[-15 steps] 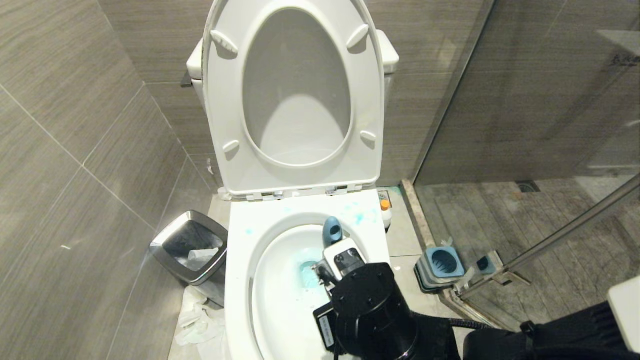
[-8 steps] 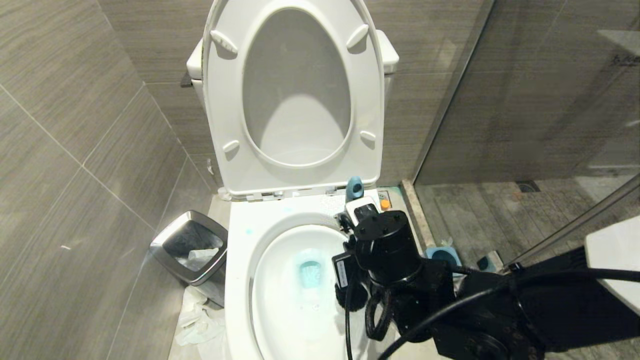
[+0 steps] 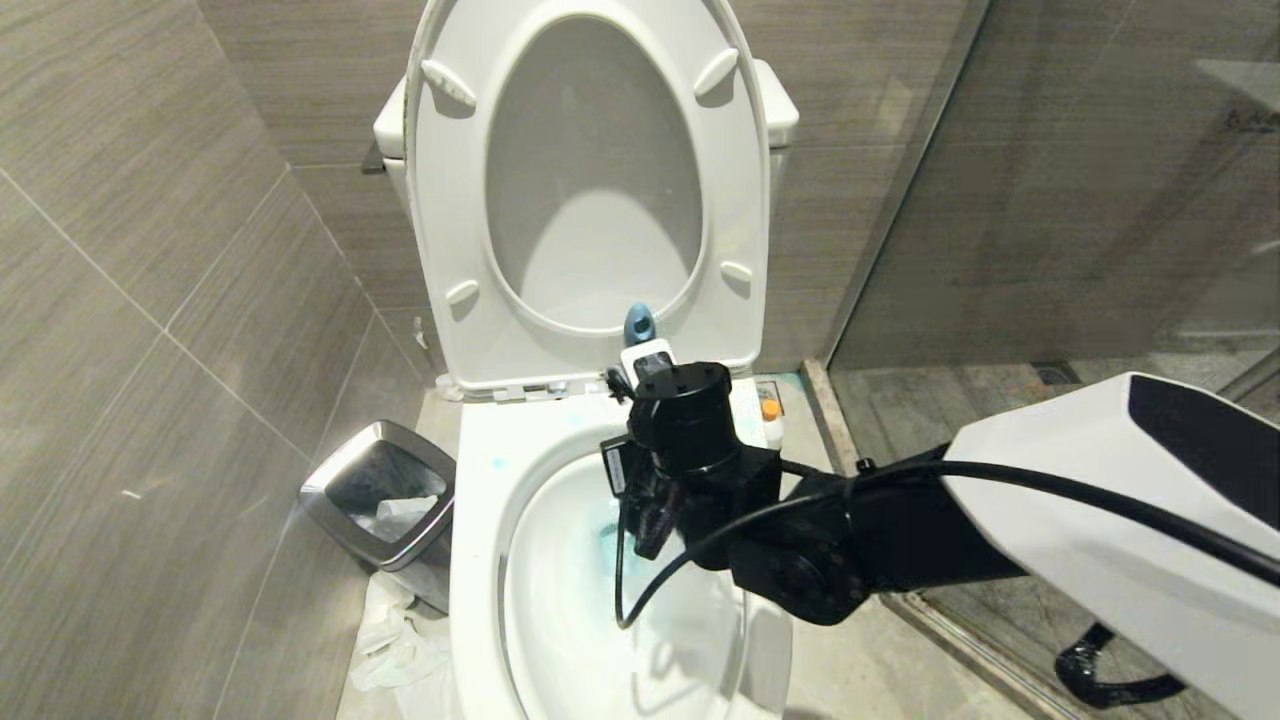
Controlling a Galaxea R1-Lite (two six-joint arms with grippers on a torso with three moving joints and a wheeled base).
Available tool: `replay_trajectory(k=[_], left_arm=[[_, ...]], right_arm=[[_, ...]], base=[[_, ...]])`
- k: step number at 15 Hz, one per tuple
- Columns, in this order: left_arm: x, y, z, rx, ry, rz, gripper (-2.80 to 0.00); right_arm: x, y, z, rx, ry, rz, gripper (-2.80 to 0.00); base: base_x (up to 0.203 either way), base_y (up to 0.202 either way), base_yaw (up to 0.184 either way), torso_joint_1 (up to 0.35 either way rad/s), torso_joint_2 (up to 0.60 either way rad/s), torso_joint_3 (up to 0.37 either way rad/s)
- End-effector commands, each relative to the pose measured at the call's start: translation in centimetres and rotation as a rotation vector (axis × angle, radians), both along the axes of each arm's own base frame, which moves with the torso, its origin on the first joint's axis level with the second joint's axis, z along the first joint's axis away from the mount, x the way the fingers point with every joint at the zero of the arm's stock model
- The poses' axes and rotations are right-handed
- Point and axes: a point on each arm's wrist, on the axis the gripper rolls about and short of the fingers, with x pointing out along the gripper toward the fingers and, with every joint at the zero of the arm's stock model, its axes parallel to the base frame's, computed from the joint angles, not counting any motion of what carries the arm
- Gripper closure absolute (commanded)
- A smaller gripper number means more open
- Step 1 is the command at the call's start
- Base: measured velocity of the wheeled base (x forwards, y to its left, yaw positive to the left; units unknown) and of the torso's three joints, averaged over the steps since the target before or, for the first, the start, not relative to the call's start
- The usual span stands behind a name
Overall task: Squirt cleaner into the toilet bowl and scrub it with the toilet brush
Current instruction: Scrub the toilet bowl
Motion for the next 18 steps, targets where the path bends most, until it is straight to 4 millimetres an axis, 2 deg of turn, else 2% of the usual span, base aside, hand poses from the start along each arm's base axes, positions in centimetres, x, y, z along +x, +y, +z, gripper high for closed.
replay_trajectory(k=[1, 3, 5, 7, 11, 15, 18], left_arm=[[0.0, 0.0, 0.0, -0.001, 0.0, 0.0, 0.0], [0.0, 0.0, 0.0, 0.0, 0.0, 0.0, 0.0], [0.0, 0.0, 0.0, 0.0, 0.0, 0.0, 0.0], [0.0, 0.0, 0.0, -0.001, 0.002, 0.0, 0.0], [0.0, 0.0, 0.0, 0.0, 0.0, 0.0, 0.0], [0.0, 0.0, 0.0, -0.001, 0.0, 0.0, 0.0], [0.0, 0.0, 0.0, 0.0, 0.0, 0.0, 0.0]], right_arm=[[1.9, 2.2, -2.5, -0.015, -0.005, 0.01, 0.0], [2.7, 3.5, -2.7, -0.014, -0.02, 0.024, 0.0], [2.5, 5.0, -3.1, -0.015, -0.02, 0.049, 0.0], [1.1, 6.6, -3.7, -0.018, -0.014, 0.089, 0.0], [-1.4, 8.4, -3.8, -0.017, -0.009, 0.147, 0.0], [-3.9, 8.9, -3.4, -0.034, 0.006, 0.191, 0.0], [-7.2, 8.8, -3.7, -0.038, 0.056, 0.234, 0.0]], base=[[0.0, 0.0, 0.0, 0.0, 0.0, 0.0], [0.0, 0.0, 0.0, 0.0, 0.0, 0.0], [0.0, 0.0, 0.0, 0.0, 0.0, 0.0], [0.0, 0.0, 0.0, 0.0, 0.0, 0.0], [0.0, 0.0, 0.0, 0.0, 0.0, 0.0], [0.0, 0.0, 0.0, 0.0, 0.0, 0.0], [0.0, 0.0, 0.0, 0.0, 0.0, 0.0]])
